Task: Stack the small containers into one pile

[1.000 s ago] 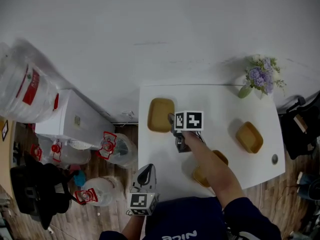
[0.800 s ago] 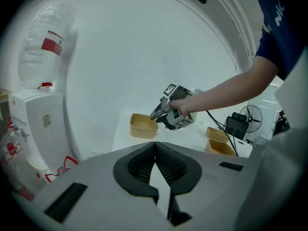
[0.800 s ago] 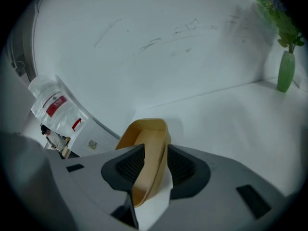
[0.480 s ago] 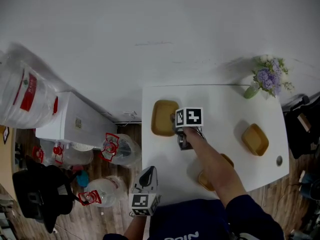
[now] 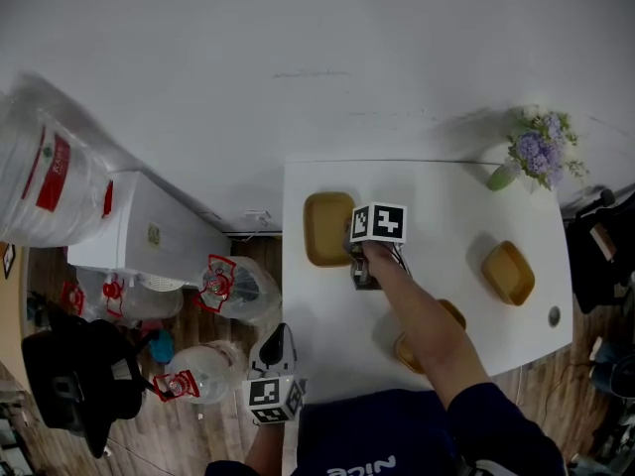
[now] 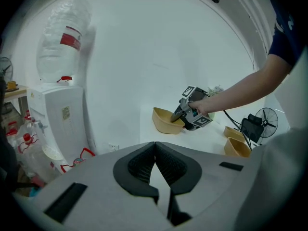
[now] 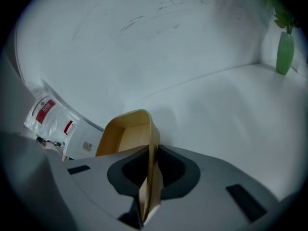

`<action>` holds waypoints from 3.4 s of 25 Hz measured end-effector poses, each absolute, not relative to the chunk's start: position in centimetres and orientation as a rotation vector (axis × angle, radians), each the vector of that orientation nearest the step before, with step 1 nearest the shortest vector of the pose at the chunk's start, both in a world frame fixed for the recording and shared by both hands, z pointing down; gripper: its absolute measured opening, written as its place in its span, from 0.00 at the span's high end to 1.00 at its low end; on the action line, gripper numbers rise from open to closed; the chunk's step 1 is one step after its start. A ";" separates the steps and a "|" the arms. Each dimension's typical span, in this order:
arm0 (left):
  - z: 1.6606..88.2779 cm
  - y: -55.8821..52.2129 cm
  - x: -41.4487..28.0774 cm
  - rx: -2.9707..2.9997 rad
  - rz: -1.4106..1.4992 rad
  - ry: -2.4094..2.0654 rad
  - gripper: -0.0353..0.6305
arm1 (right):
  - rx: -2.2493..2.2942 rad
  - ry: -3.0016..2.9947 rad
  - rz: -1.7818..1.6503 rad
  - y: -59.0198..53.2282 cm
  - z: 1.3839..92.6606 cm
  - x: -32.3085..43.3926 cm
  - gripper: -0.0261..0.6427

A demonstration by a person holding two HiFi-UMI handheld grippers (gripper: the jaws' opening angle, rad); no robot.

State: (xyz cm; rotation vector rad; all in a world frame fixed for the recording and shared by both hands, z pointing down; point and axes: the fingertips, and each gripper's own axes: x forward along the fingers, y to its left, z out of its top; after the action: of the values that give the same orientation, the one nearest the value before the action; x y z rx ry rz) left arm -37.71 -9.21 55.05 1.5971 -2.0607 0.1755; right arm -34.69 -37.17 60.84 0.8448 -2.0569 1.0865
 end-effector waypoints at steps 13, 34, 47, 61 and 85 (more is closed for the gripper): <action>53.8 -9.6 -35.6 1.683 0.133 -2.046 0.92 | 0.917 -2.170 1.164 -38.0 54.9 -33.1 0.87; 50.8 -8.7 -31.5 1.842 0.115 -2.033 0.92 | 1.092 -2.326 1.124 -34.6 45.5 -23.2 0.87; 49.8 -9.3 -25.9 2.032 0.127 -1.891 0.92 | 1.305 -2.286 1.263 -30.7 44.7 -13.3 0.87; 49.9 -9.1 -21.1 2.155 0.187 -1.768 0.92 | 1.515 -2.156 1.381 -25.6 47.8 -4.5 0.87; 50.3 -8.9 -17.3 2.166 0.188 -1.741 0.92 | 1.687 -1.862 1.629 -18.9 54.5 1.4 0.87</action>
State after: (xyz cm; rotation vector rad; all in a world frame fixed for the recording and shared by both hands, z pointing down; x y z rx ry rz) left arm -17.27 -8.94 50.34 2.1662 -1.7415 0.1882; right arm 1.38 -18.88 54.47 1.6875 -1.8624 1.6290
